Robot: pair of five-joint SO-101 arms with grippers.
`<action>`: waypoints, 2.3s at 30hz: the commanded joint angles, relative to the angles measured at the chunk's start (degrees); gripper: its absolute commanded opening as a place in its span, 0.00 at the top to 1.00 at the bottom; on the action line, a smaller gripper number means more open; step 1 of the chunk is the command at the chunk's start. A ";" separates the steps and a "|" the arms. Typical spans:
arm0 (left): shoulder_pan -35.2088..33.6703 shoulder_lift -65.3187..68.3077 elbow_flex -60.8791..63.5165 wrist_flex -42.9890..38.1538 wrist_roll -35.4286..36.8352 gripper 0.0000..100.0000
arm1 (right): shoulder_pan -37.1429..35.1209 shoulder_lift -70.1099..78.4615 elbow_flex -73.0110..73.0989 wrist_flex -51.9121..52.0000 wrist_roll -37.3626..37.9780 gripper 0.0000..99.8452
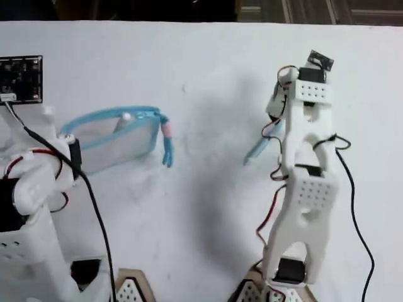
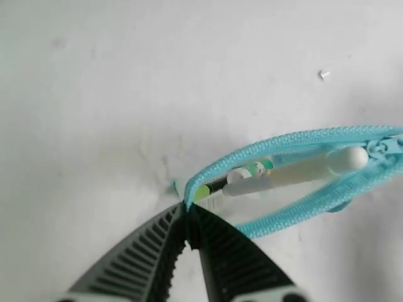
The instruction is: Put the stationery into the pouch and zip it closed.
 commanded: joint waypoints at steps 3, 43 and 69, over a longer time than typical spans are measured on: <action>-0.40 5.93 0.26 0.44 0.00 0.98 | -2.24 9.45 -18.73 5.23 -2.99 0.67; 4.62 -6.46 -8.79 0.35 8.62 0.98 | -2.42 21.41 -35.96 14.29 0.09 0.98; 1.19 -6.46 -7.56 0.35 8.62 0.98 | -26.68 -32.92 -35.25 13.93 -3.52 0.98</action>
